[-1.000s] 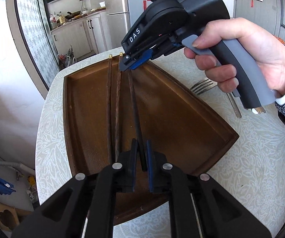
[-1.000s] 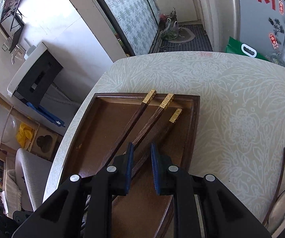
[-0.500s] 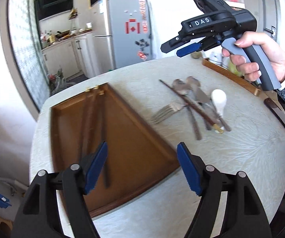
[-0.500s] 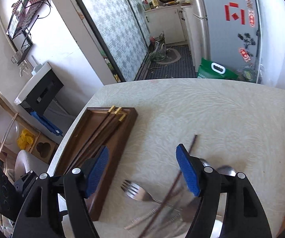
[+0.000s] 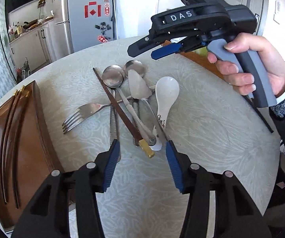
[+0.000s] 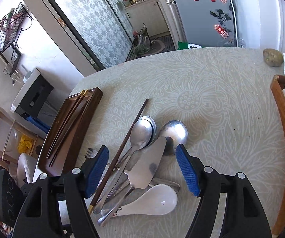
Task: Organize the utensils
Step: 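Grasp the remaining gold-tipped chopstick with the left tool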
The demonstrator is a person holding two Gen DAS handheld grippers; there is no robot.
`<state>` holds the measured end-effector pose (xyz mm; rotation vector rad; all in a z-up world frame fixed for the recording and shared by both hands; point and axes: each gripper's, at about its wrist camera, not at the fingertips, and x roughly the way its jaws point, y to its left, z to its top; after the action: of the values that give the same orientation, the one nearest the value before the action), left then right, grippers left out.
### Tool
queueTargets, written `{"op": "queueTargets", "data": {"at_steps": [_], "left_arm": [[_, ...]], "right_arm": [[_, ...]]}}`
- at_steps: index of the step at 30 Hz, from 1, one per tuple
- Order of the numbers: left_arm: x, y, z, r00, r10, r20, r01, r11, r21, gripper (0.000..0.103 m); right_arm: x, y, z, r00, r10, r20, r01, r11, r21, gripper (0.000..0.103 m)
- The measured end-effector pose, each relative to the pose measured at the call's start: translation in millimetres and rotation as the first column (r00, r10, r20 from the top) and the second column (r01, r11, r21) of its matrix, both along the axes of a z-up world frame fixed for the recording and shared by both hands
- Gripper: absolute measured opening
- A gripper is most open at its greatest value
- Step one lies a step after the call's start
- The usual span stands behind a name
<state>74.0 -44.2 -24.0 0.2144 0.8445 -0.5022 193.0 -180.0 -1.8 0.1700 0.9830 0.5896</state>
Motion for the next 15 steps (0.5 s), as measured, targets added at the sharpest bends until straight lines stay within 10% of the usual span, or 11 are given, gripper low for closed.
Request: {"op": "queueTargets", "data": {"at_steps": [15], "left_arm": [[6, 23, -9, 0.999, 0.032, -0.031, -0.03, 0.998, 0.048, 0.012]], "right_arm": [[6, 23, -8, 0.998, 0.022, -0.053, -0.018, 0.997, 0.08, 0.071]]}}
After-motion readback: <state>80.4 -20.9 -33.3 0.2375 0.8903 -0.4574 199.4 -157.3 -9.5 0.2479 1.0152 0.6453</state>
